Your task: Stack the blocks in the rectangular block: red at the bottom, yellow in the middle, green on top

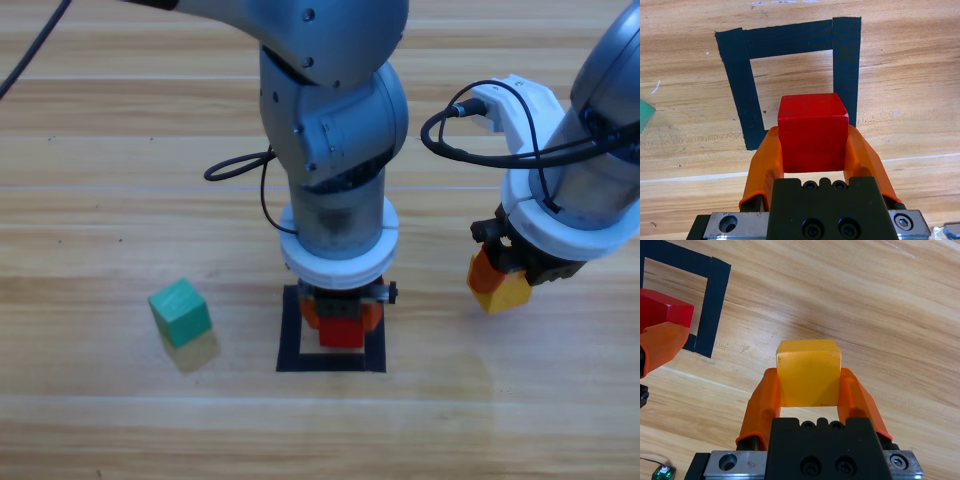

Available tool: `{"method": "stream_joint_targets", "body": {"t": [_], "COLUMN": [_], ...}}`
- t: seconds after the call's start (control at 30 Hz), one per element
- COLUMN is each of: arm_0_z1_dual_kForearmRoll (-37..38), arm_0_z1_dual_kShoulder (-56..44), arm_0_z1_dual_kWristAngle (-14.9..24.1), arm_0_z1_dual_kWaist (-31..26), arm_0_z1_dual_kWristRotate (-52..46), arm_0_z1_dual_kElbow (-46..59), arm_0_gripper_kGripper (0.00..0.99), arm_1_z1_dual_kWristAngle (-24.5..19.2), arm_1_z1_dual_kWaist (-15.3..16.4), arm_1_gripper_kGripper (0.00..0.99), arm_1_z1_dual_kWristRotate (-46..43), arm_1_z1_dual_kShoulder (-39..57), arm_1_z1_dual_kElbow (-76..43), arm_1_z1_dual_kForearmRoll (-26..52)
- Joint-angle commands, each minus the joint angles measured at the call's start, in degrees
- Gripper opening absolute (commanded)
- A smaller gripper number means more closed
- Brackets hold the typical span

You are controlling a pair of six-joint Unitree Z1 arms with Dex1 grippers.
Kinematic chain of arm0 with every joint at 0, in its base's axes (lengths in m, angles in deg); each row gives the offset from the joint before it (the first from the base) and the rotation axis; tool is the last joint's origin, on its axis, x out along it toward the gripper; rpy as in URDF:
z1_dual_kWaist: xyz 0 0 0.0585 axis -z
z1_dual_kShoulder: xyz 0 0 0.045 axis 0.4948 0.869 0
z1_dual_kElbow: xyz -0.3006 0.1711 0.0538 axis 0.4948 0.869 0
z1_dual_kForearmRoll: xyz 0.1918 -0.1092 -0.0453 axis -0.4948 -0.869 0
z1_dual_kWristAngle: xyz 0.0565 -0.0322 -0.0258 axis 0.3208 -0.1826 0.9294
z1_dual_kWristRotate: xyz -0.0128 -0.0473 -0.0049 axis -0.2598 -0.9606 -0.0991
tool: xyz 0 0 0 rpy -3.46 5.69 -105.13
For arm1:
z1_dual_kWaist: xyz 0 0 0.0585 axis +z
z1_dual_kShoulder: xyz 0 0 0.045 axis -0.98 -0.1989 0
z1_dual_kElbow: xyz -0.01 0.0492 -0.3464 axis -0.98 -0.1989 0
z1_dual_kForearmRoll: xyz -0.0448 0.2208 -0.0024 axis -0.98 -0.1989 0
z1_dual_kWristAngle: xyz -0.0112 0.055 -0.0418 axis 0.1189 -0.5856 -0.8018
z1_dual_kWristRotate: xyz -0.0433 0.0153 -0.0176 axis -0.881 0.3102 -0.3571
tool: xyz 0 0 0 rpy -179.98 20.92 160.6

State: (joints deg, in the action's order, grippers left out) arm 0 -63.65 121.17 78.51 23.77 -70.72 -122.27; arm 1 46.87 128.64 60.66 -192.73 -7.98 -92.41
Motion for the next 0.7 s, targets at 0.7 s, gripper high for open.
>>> {"method": "stream_joint_targets", "body": {"t": [0.7], "arm_0_z1_dual_kForearmRoll": [0.79], "arm_0_z1_dual_kShoulder": [4.29], "arm_0_z1_dual_kWristAngle": [2.78], "arm_0_z1_dual_kWaist": [0.45], "arm_0_z1_dual_kWristRotate": [-4.94], "arm_0_z1_dual_kElbow": [1.40], "arm_0_gripper_kGripper": [0.097], "arm_1_z1_dual_kWristAngle": [-1.05], "arm_1_z1_dual_kWaist": [-0.37], "arm_1_gripper_kGripper": [0.015], "arm_1_z1_dual_kWristRotate": [-0.11], "arm_1_z1_dual_kShoulder": [-0.03], "arm_1_z1_dual_kElbow": [-1.43], "arm_1_z1_dual_kForearmRoll": [-0.77]}}
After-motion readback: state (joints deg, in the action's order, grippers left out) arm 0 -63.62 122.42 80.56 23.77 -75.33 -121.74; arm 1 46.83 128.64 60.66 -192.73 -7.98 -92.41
